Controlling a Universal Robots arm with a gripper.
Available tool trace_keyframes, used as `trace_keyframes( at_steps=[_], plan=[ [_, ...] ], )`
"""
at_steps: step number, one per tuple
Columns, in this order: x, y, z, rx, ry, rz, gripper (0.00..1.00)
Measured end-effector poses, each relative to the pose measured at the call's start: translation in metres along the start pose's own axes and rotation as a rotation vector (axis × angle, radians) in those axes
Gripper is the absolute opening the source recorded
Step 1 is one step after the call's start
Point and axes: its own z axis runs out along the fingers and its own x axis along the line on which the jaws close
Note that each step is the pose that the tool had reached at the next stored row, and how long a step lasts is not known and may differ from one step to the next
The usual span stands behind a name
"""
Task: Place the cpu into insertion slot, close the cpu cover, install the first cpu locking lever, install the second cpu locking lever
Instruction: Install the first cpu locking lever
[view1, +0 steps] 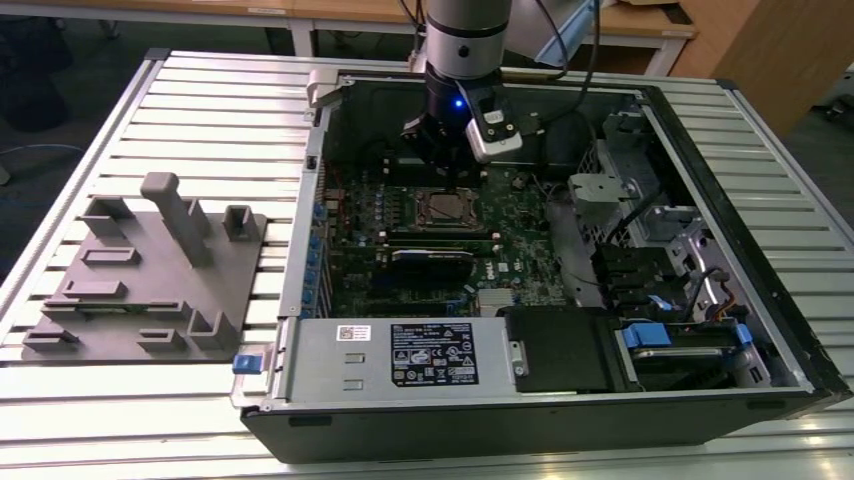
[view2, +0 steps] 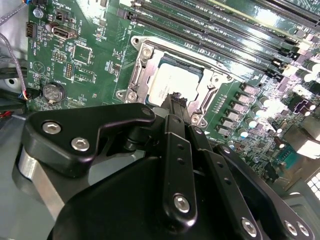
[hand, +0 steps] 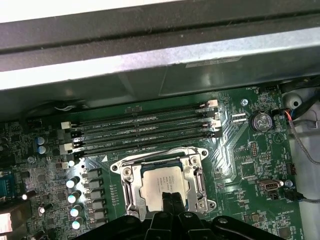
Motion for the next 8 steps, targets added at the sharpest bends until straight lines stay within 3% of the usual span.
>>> trace_keyframes(
  at_steps=[8],
  plan=[
    [-0.0001, 0.0, -0.0026, 0.0001, 0.0001, 0.0, 0.1]
  ],
)
